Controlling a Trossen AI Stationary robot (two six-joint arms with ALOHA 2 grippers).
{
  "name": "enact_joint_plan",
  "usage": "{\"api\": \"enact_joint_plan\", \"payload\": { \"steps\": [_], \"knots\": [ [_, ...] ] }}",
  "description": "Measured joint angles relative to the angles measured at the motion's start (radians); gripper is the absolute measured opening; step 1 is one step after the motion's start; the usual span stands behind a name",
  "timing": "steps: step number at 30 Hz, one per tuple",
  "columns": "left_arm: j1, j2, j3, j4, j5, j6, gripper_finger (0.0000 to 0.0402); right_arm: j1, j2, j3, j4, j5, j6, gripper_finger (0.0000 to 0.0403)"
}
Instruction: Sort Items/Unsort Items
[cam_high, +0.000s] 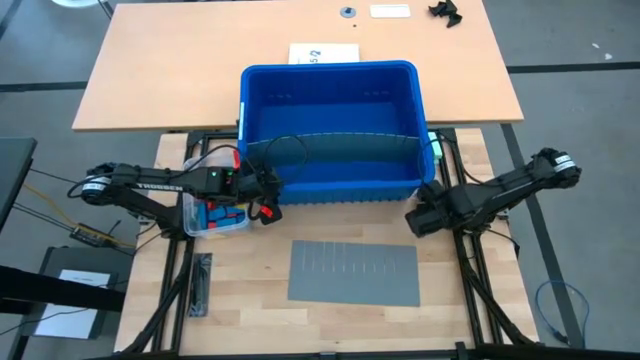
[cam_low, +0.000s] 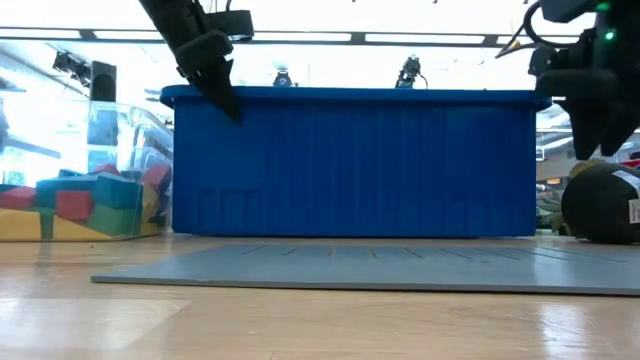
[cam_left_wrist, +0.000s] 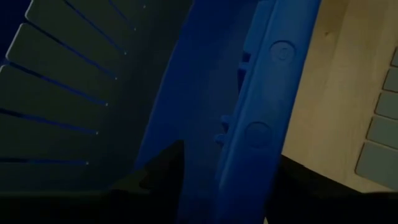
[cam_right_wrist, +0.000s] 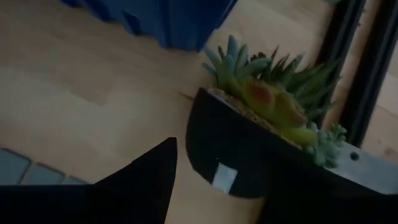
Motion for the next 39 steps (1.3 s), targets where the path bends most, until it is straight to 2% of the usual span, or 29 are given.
{"api": "enact_joint_plan", "payload": {
  "steps": [9,15,19,32,39],
  "knots": [
    [0.0,0.0,0.0,0.0,0.004,-0.031,0.0186,0.001,0.001,-0.017,0.01,0.115,0.054,0.0226],
    [0.0,0.0,0.0,0.004,0.009,-0.031,0.0186,0.014,0.001,-0.085,0.059,0.106,0.067,0.0226],
    [0.0,0.0,0.0,0.005,0.009,-0.031,0.0186,0.062,0.002,-0.078,0.065,0.108,0.107,0.0226],
    [0.0,0.0,0.0,0.006,0.013,-0.039,0.0186,0.243,0.005,-0.065,0.043,0.041,0.237,0.0226],
    [0.0,0.0,0.0,0.005,0.019,-0.043,0.0186,0.347,0.016,-0.072,0.073,-0.102,0.3,0.0226]
  ]
}}
